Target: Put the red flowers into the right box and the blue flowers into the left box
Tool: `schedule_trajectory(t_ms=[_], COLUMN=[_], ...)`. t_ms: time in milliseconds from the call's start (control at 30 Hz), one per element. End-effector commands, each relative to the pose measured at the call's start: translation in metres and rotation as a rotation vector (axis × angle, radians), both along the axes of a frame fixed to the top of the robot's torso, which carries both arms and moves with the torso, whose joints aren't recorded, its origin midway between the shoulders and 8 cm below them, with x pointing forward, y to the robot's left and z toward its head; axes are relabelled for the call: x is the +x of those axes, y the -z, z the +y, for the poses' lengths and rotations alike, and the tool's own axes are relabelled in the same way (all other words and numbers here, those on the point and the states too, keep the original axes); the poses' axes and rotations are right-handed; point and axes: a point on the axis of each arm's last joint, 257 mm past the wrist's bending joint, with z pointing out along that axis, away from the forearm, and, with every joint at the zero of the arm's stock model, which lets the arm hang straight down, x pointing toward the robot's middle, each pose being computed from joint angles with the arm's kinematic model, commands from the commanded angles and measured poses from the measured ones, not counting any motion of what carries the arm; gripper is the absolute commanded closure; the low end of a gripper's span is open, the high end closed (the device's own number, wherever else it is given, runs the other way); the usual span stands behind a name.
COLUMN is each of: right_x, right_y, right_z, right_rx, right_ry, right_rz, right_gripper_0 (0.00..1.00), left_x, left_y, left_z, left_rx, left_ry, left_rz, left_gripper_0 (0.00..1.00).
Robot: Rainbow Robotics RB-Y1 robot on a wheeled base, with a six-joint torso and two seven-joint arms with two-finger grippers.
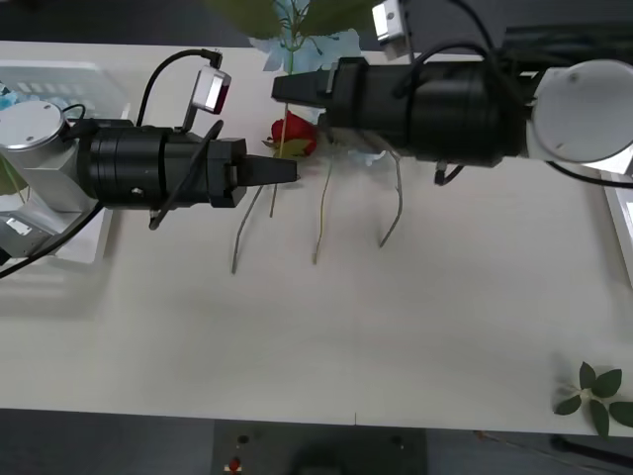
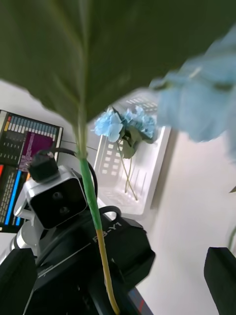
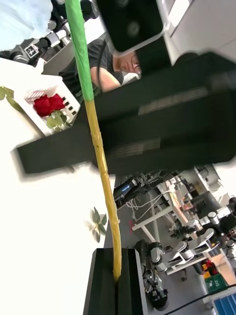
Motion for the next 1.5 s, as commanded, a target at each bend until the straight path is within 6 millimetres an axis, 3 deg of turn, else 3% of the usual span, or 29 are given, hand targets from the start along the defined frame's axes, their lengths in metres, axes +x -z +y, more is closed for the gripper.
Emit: schedule_trajectory(t_ms=[33,300,400,533,600,733,767,800,833,900,933,1000,1100,1300,1500], right_x=[0.0,-0.014,-0.011,0.011,0.026,0.052,0.063,0.067,0.076,0.085,0.09,0.095,0.11,0.124,0.139], right_y=[-0.045,-0.055,-0.04,-0.008,0.011,0.031,0.039,0.041,0.044,0.05,0.055,0.062,0.076,0.103,0.125], right_z=[-0.033,-0.075,-0.093,-0.122,-0.137,-0.15,-0.155,-0.156,-0.159,-0.156,-0.149,-0.143,-0.142,-0.128,-0.124], right_rx=[-0.006,-0.09,-0.18,-0.345,-0.436,-0.508,-0.532,-0.537,-0.541,-0.54,-0.529,-0.509,-0.503,-0.513,-0.525], right_ry=[0.037,0.049,0.049,0.066,0.076,0.109,0.125,0.132,0.15,0.161,0.163,0.177,0.23,0.277,0.347], right_rz=[-0.023,0.039,0.049,0.026,0.015,0.002,0.002,0.001,0.001,0.006,0.022,0.054,0.093,0.129,0.16], right_gripper_0=[0.0,0.0,0.0,0.0,0.0,0.0,0.0,0.0,0.0,0.0,0.0,0.0,0.0,0.0,0.0], left_x=[-0.001,0.002,0.005,0.019,0.032,0.054,0.065,0.068,0.077,0.086,0.092,0.096,0.101,0.101,0.102], left_y=[-0.022,-0.032,-0.035,-0.044,-0.05,-0.054,-0.052,-0.051,-0.049,-0.045,-0.043,-0.041,-0.032,-0.024,-0.02], left_z=[0.012,0.048,0.068,0.108,0.14,0.194,0.221,0.231,0.255,0.289,0.317,0.346,0.407,0.476,0.521], left_rx=[0.006,-0.003,0.007,0.011,0.023,0.055,0.098,0.114,0.157,0.224,0.277,0.334,0.461,0.65,0.85], left_ry=[0.013,-0.023,-0.055,-0.133,-0.203,-0.323,-0.382,-0.404,-0.457,-0.527,-0.586,-0.643,-0.756,-0.878,-0.943], left_rz=[-0.092,-0.071,-0.068,-0.064,-0.076,-0.098,-0.112,-0.117,-0.129,-0.144,-0.154,-0.162,-0.166,-0.191,-0.248], left_gripper_0=[1.0,1.0,1.0,1.0,1.0,1.0,1.0,1.0,1.0,1.0,1.0,1.0,1.0,1.0,1.0])
